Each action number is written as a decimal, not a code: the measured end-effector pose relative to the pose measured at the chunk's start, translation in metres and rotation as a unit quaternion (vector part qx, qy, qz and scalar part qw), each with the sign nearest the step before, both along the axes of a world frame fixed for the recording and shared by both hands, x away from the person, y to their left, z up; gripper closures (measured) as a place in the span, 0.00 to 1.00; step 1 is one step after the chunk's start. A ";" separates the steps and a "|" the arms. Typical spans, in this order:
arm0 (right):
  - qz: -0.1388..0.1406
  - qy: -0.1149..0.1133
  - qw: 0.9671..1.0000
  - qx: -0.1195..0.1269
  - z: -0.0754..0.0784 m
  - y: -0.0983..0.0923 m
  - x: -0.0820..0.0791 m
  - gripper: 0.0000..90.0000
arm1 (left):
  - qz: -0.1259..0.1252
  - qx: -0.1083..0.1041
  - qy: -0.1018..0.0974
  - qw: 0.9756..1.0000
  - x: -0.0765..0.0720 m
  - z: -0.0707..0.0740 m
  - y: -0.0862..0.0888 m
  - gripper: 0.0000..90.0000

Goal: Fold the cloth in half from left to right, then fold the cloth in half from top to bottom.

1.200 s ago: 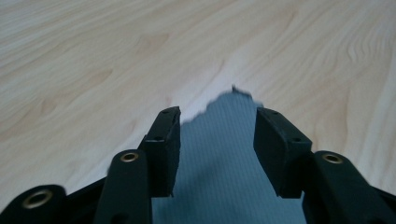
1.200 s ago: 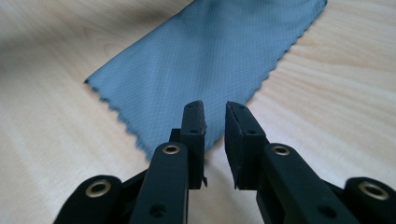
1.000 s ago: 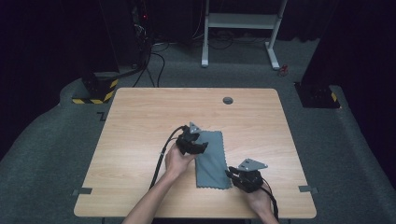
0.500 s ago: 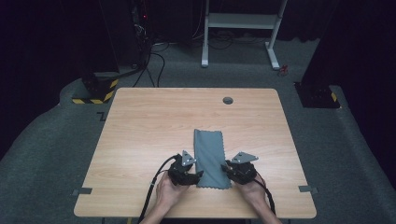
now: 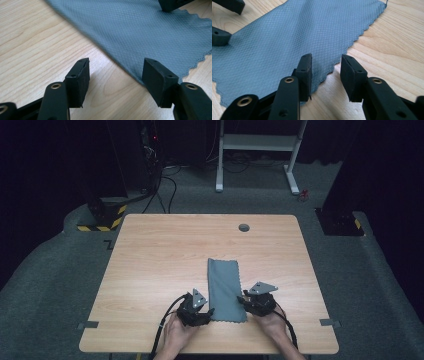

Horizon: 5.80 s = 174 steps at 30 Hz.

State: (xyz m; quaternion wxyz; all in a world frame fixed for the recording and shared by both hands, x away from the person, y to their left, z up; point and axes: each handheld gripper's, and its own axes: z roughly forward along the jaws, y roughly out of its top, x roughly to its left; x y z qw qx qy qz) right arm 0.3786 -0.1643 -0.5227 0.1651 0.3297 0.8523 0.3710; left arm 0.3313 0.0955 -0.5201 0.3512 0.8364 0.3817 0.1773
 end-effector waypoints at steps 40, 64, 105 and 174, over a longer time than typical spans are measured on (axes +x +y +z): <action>-0.012 0.011 1.000 0.015 0.012 0.009 0.033 0.88 | 0.041 -0.036 0.015 0.998 0.082 0.014 0.001 0.52; -0.083 0.031 0.996 0.022 0.018 0.025 0.102 0.84 | 0.096 -0.008 0.041 0.995 0.156 0.008 -0.002 0.58; -0.091 0.061 0.994 0.016 0.016 0.033 0.141 1.00 | 0.073 -0.046 0.072 0.994 0.182 0.011 -0.007 0.99; 0.023 0.028 0.999 0.023 0.016 0.006 0.029 1.00 | -0.067 -0.064 0.034 0.995 0.080 0.015 0.004 0.98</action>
